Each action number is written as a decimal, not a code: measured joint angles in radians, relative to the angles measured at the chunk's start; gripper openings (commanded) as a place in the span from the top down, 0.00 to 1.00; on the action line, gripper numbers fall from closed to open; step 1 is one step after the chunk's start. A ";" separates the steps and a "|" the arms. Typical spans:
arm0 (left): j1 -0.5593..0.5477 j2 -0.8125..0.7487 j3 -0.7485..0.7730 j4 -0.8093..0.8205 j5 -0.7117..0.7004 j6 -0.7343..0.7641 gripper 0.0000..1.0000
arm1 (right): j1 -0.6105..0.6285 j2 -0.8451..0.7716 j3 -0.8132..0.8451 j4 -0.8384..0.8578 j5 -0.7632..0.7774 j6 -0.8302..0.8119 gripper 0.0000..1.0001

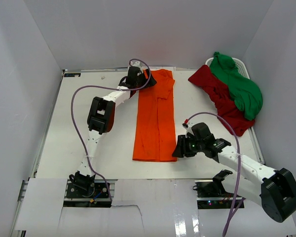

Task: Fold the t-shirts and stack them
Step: Rotate the tshirt 90 degrees, then grab the bottom of the folded rectangular tshirt with both arms

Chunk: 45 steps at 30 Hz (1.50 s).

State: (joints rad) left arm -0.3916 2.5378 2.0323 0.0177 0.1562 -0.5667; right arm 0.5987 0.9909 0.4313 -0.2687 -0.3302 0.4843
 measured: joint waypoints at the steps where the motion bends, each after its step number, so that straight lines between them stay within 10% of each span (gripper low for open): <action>1: -0.003 0.000 0.017 -0.024 -0.001 0.001 0.10 | 0.000 0.006 0.013 0.006 0.016 -0.006 0.48; 4: -0.027 -0.014 0.087 -0.117 -0.013 0.013 0.09 | 0.000 0.012 0.070 0.011 0.073 -0.027 0.45; 7: -0.062 -0.132 0.057 -0.193 -0.048 0.025 0.09 | 0.000 0.011 0.140 0.012 0.127 -0.049 0.71; 11: -0.119 -0.516 -0.210 -0.271 -0.146 0.023 0.08 | -0.008 -0.013 0.150 0.066 0.114 -0.045 0.18; 19: -0.301 -1.152 -0.805 -0.385 -0.335 -0.120 0.12 | -0.023 0.036 0.097 0.087 -0.029 -0.023 0.17; 27: -0.304 -1.168 -1.275 -0.613 -0.334 -0.275 0.20 | -0.023 0.015 0.061 0.010 -0.003 0.014 0.26; 45: -0.304 -1.264 -1.407 -0.535 -0.275 -0.396 0.21 | -0.020 0.110 -0.037 0.056 -0.030 0.086 0.45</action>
State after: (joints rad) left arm -0.6952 1.2736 0.6250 -0.5175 -0.1192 -0.9623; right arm 0.5785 1.1007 0.3946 -0.2131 -0.3599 0.5705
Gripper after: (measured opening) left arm 0.796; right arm 0.596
